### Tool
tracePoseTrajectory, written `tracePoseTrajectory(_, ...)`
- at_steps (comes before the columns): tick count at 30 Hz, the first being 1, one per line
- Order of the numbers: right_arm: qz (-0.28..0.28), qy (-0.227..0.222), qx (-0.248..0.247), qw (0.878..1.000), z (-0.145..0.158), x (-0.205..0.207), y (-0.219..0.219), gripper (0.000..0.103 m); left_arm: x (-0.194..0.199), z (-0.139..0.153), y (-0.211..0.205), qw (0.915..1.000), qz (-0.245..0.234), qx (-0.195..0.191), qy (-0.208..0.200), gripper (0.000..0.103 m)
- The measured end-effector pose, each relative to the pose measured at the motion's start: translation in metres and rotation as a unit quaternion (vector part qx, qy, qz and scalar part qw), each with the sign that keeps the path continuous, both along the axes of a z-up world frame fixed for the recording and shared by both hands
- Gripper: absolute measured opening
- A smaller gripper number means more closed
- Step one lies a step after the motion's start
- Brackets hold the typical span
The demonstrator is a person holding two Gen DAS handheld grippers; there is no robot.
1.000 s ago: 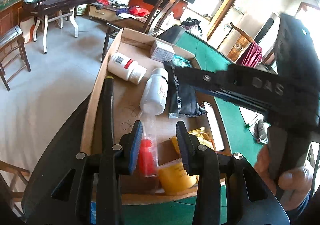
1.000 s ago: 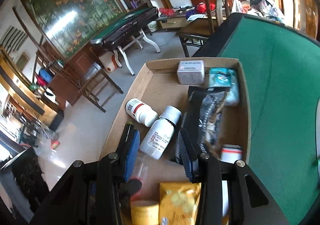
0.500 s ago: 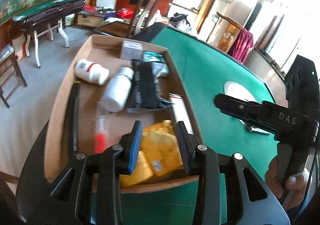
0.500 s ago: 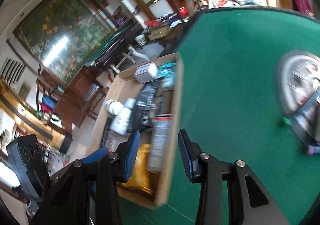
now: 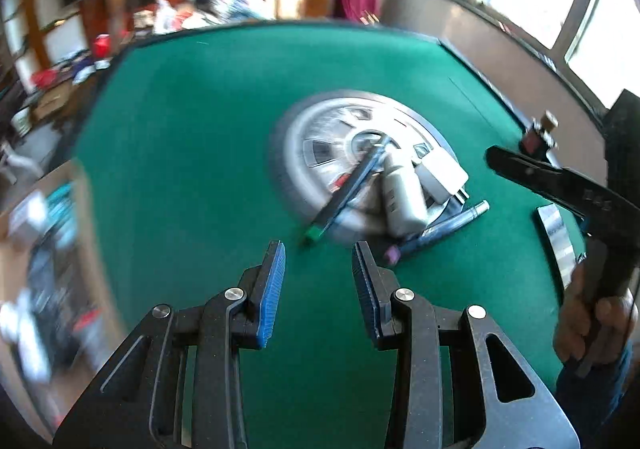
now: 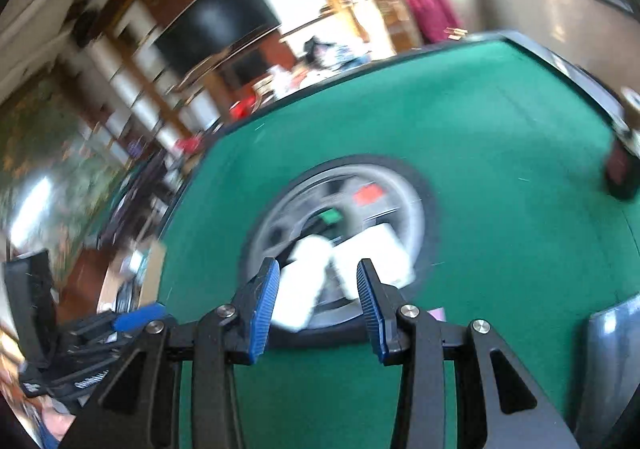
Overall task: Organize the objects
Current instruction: 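Move both grippers back to the items on the round dial, then grasp green-capped black marker with left gripper while right grasps white square charger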
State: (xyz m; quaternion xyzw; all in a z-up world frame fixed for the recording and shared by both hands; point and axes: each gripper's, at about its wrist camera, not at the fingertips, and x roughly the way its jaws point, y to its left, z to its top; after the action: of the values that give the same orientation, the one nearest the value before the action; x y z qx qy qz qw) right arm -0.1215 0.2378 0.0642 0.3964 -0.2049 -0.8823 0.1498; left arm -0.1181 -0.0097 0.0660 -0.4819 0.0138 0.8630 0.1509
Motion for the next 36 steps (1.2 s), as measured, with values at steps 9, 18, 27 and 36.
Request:
tracePoseTrajectory(9,-0.014,-0.039,-0.076,0.996,-0.011,-0.009,0.027,0.040,-0.060,-0.028,0.053,0.9962,-0.059,-0.061,-0.020,0.035)
tracePoseTrajectory(18,-0.028,-0.038,-0.048,0.998,-0.013,-0.011,0.031,0.040,-0.076,-0.053,0.063,0.9974,-0.040,-0.054,-0.025,0.014)
tracePoseTrajectory(27,-0.001,-0.033,0.041,0.999,-0.023,-0.022,0.003,0.050,-0.007,-0.060,0.011,0.9993,0.030,-0.021,-0.007,0.014)
tracePoseTrajectory(36,0.020,-0.027,0.137,0.990,-0.040,-0.038,-0.022,0.051,-0.007,-0.057,0.004,0.9996,0.025,-0.006,0.008,0.014)
